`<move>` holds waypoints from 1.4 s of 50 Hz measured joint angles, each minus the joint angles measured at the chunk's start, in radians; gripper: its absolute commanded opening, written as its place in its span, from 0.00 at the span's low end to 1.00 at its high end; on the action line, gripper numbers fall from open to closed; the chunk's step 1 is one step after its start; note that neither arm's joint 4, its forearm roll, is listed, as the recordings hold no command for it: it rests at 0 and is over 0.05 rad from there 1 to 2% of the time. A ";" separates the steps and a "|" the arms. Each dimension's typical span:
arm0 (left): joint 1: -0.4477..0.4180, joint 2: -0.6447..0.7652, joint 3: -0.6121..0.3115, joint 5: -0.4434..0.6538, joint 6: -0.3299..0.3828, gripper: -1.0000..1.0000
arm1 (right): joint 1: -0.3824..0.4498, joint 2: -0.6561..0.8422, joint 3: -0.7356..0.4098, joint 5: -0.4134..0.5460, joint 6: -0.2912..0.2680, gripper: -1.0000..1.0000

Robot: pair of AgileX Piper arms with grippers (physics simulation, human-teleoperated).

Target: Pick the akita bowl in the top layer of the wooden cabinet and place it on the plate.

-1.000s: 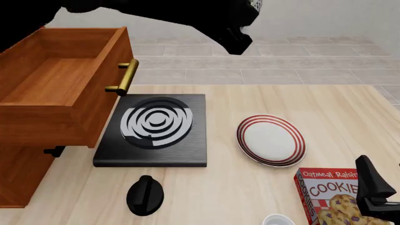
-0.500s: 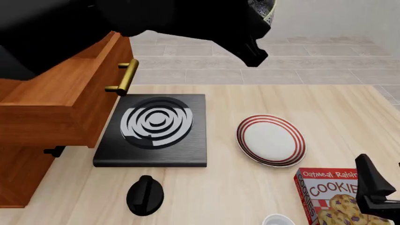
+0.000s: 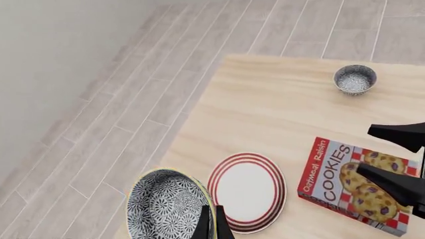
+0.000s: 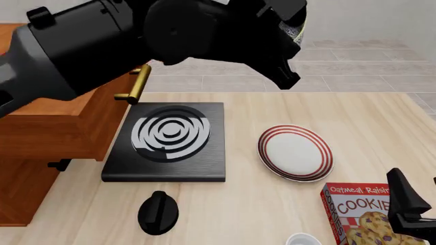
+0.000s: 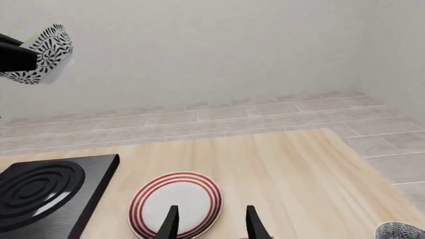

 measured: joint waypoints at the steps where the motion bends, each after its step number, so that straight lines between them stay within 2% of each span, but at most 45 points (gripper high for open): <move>1: 0.000 0.003 0.002 -0.003 -0.001 0.00 | 0.000 0.000 0.000 0.000 0.000 1.00; 28: 0.001 0.129 0.012 -0.072 -0.032 0.00 | 0.013 -0.002 0.000 0.006 0.022 1.00; 41: -0.004 0.196 0.007 -0.096 -0.025 0.00 | 0.014 0.000 0.001 0.006 0.035 1.00; 70: -0.010 0.277 0.077 -0.173 0.000 0.00 | 0.009 0.014 0.001 -0.003 0.063 1.00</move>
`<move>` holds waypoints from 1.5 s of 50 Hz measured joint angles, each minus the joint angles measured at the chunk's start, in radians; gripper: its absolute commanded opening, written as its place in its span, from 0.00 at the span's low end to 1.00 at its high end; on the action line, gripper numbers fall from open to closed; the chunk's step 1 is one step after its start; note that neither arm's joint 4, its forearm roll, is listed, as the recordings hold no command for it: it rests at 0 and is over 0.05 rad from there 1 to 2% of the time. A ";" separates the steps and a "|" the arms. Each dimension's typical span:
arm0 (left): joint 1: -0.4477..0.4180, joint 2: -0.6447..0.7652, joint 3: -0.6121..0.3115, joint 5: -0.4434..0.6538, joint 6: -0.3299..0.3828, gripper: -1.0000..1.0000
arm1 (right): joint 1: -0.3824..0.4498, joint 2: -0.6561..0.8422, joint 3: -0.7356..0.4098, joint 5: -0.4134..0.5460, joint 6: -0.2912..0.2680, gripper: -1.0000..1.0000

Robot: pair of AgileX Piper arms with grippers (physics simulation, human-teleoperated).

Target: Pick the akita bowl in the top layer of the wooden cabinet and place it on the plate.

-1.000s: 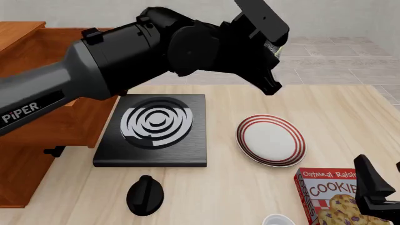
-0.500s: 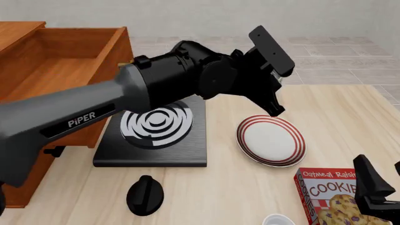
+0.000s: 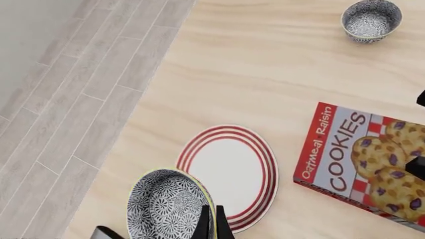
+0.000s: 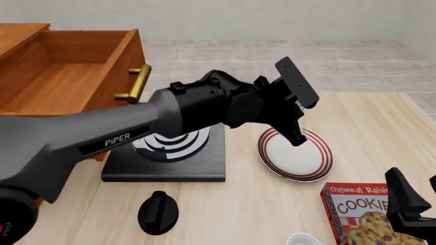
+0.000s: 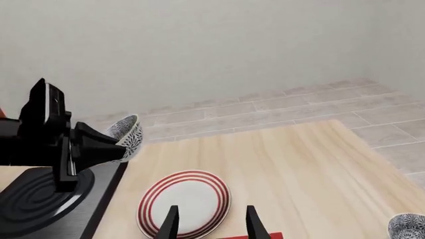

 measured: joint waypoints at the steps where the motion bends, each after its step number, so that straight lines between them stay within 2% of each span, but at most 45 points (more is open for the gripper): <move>1: 0.000 0.003 0.002 -0.003 0.000 0.00 | -0.001 0.002 0.000 -0.002 0.001 1.00; 44: 0.016 0.169 -0.023 -0.071 0.024 0.00 | -0.014 0.057 0.002 -0.047 0.044 1.00; 75: -0.074 0.179 0.020 -0.096 0.004 0.00 | -0.018 0.078 0.003 -0.065 0.060 1.00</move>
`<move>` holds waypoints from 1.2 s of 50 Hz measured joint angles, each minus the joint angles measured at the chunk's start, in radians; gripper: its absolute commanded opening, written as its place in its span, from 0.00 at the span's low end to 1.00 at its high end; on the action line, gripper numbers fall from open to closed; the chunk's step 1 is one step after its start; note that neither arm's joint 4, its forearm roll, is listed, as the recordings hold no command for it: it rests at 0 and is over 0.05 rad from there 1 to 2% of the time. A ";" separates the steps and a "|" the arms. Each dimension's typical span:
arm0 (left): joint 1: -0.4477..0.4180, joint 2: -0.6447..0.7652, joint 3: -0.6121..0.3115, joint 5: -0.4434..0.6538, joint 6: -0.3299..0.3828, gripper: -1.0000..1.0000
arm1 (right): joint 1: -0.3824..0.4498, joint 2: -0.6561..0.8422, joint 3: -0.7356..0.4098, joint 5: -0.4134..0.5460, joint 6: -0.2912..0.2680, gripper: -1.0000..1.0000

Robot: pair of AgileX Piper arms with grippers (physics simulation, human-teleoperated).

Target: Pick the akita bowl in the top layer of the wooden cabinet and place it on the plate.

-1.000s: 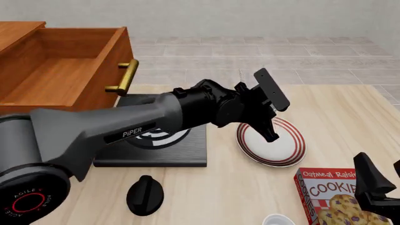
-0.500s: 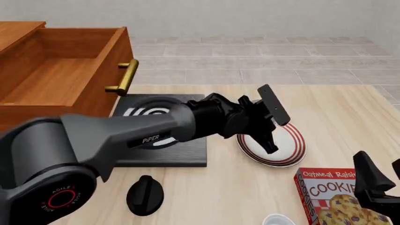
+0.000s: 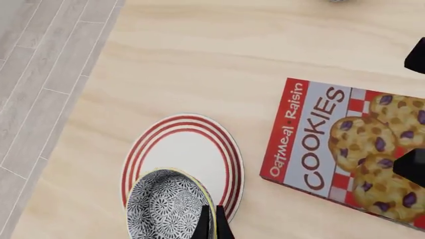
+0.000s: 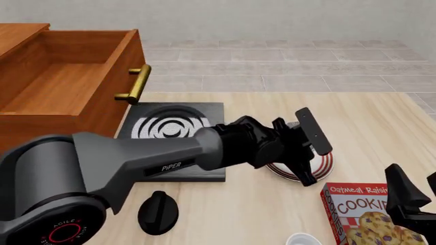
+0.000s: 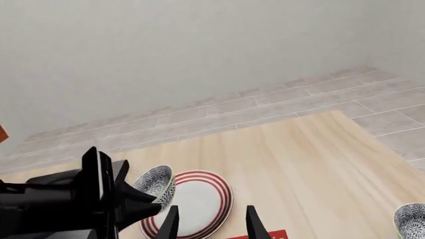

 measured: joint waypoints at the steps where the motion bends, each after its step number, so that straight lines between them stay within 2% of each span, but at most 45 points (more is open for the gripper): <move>1: 0.000 0.002 -0.001 0.000 0.000 0.00 | 0.000 0.000 0.000 0.000 0.000 1.00; 23: 0.003 0.091 -0.019 -0.043 -0.019 0.00 | -0.003 0.004 -0.001 -0.001 0.005 1.00; 60: 0.003 0.176 -0.062 -0.038 -0.018 0.00 | -0.002 0.032 0.001 -0.027 0.014 1.00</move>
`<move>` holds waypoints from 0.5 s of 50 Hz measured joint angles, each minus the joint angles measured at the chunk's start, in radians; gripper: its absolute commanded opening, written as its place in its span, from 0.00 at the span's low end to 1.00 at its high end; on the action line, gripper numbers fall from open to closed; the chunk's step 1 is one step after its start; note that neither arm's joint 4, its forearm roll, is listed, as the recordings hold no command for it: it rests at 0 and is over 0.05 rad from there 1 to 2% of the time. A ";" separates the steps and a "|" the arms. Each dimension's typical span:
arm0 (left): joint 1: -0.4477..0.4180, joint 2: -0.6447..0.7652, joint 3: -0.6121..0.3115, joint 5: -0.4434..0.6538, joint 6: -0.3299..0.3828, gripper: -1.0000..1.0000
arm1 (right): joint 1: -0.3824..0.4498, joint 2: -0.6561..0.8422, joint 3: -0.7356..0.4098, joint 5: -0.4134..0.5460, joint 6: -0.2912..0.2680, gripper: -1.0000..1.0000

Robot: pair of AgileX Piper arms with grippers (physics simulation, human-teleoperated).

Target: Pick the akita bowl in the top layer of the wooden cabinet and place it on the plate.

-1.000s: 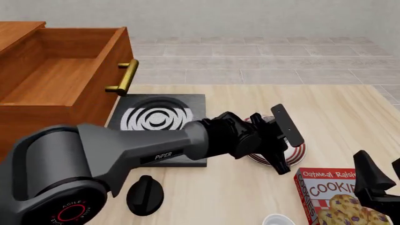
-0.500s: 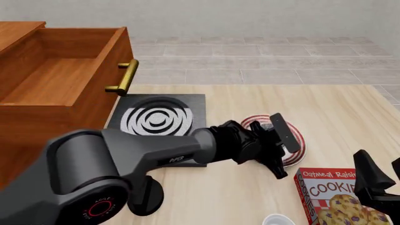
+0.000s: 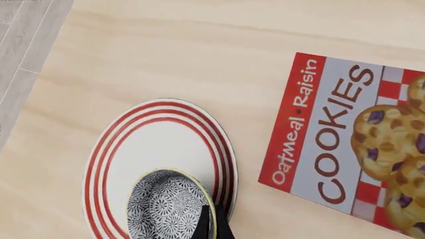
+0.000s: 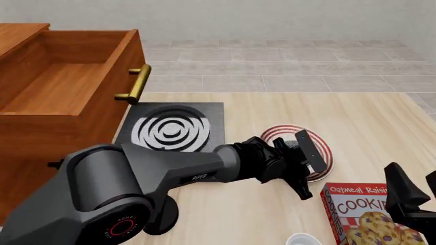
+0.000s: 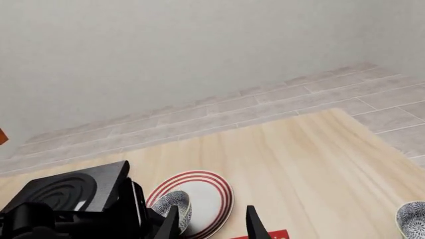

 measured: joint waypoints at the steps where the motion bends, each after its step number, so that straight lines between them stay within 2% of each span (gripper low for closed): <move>1: 0.000 0.001 -0.001 0.001 0.001 0.00 | 0.000 0.000 0.000 0.000 0.000 1.00; 25: 0.006 0.022 -0.037 0.015 0.008 0.00 | 0.002 -0.019 -0.002 0.022 0.003 1.00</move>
